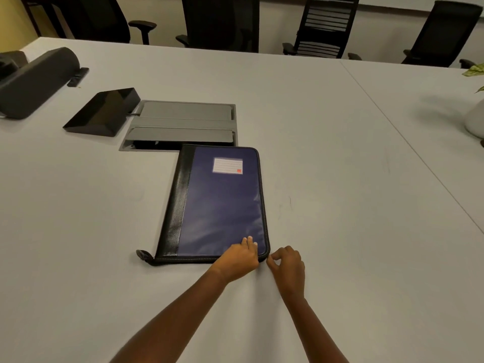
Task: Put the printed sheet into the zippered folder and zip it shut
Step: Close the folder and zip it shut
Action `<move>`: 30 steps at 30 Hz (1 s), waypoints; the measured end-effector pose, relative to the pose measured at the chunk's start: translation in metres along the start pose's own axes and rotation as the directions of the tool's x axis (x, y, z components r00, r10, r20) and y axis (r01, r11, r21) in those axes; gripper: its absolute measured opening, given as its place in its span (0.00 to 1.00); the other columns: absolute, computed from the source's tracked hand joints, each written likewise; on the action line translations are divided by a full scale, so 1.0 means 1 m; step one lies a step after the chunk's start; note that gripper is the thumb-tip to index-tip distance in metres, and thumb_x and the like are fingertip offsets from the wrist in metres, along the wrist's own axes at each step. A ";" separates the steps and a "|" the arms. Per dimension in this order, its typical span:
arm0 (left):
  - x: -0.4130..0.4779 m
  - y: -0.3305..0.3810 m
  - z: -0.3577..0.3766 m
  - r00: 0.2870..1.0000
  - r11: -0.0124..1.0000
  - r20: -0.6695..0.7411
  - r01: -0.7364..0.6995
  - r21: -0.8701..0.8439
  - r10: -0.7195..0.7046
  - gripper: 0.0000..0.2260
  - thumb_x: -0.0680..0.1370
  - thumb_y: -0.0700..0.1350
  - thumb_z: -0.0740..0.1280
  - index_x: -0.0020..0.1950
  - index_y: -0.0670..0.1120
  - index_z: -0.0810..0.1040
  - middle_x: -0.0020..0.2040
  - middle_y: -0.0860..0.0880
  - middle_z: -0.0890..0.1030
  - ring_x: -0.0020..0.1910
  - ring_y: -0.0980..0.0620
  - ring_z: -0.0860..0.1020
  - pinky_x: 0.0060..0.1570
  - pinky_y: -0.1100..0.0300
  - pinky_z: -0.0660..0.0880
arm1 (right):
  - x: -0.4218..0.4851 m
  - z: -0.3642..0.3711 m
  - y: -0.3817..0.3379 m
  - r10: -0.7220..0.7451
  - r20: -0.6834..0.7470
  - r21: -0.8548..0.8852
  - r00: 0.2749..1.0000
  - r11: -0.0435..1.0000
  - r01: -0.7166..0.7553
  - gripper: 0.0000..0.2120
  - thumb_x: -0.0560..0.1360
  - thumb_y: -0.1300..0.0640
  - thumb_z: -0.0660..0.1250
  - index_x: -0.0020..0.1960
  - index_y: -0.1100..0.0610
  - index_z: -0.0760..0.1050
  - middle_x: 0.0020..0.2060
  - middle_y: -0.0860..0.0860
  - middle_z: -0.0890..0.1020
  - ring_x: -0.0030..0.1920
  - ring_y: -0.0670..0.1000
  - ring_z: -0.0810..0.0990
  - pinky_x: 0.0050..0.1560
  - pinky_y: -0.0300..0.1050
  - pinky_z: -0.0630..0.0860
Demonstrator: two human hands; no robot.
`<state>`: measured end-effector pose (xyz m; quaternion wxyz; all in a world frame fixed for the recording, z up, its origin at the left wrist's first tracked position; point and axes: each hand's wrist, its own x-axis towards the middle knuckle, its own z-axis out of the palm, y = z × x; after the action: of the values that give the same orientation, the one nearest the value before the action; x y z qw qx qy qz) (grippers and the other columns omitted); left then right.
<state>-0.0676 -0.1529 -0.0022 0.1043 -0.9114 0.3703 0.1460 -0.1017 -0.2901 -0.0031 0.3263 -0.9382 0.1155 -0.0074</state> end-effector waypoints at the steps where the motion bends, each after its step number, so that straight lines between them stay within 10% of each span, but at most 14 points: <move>1: -0.002 -0.001 0.000 1.000 1.000 0.005 -0.012 0.007 0.012 0.22 0.78 0.29 0.53 0.70 0.26 0.48 0.70 0.23 0.54 0.68 0.26 0.60 0.62 0.37 0.69 | 0.003 -0.001 0.000 0.000 0.003 -0.001 1.000 1.000 0.000 0.05 0.72 0.59 0.67 0.42 0.61 0.77 0.45 0.56 0.80 0.48 0.55 0.75 0.50 0.47 0.70; 10: -0.030 -0.009 0.014 0.999 0.994 0.007 -0.046 0.098 0.045 0.23 0.79 0.30 0.52 0.71 0.27 0.47 0.71 0.26 0.55 0.70 0.29 0.61 0.65 0.40 0.68 | 0.017 0.007 -0.004 -0.079 0.104 -0.088 0.991 0.992 0.088 0.10 0.73 0.53 0.65 0.42 0.60 0.77 0.45 0.55 0.80 0.48 0.55 0.75 0.50 0.47 0.67; 19: -0.057 -0.014 0.010 0.980 0.992 -0.196 -0.011 0.127 0.036 0.29 0.48 0.53 0.83 0.46 0.46 0.85 0.43 0.49 0.87 0.40 0.55 0.85 0.33 0.66 0.81 | 0.023 0.009 -0.010 -0.107 0.206 0.035 0.973 0.994 0.102 0.05 0.72 0.60 0.67 0.41 0.62 0.77 0.44 0.58 0.80 0.45 0.54 0.77 0.46 0.45 0.72; 22: -0.054 -0.006 0.011 0.983 0.998 -0.172 0.063 0.013 -0.059 0.27 0.56 0.52 0.81 0.50 0.42 0.83 0.49 0.44 0.86 0.47 0.51 0.84 0.41 0.64 0.81 | 0.019 0.006 -0.008 -0.109 0.242 0.113 0.964 0.990 0.083 0.04 0.73 0.61 0.66 0.43 0.62 0.76 0.43 0.58 0.81 0.44 0.54 0.78 0.45 0.43 0.72; 25: -0.046 0.006 0.016 0.980 0.971 -0.051 0.182 -0.157 -0.192 0.25 0.81 0.47 0.55 0.72 0.33 0.57 0.73 0.32 0.60 0.73 0.38 0.62 0.70 0.51 0.64 | 0.011 0.008 -0.006 -0.097 0.223 0.159 0.970 0.985 0.062 0.05 0.74 0.60 0.64 0.45 0.62 0.76 0.44 0.58 0.81 0.43 0.52 0.77 0.42 0.38 0.71; 30: -0.019 0.022 0.004 0.928 0.887 0.090 0.371 -0.274 -0.361 0.23 0.82 0.44 0.52 0.73 0.33 0.51 0.74 0.31 0.54 0.72 0.33 0.59 0.64 0.44 0.70 | 0.001 0.018 -0.011 -0.089 0.168 0.206 0.982 0.977 0.053 0.08 0.76 0.62 0.62 0.51 0.62 0.77 0.47 0.58 0.82 0.46 0.53 0.78 0.47 0.37 0.71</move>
<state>-0.0962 -0.1550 -0.0010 0.0037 -0.9674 0.1648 0.1922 -0.0969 -0.2707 -0.0106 0.4276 -0.9010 0.0510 0.0523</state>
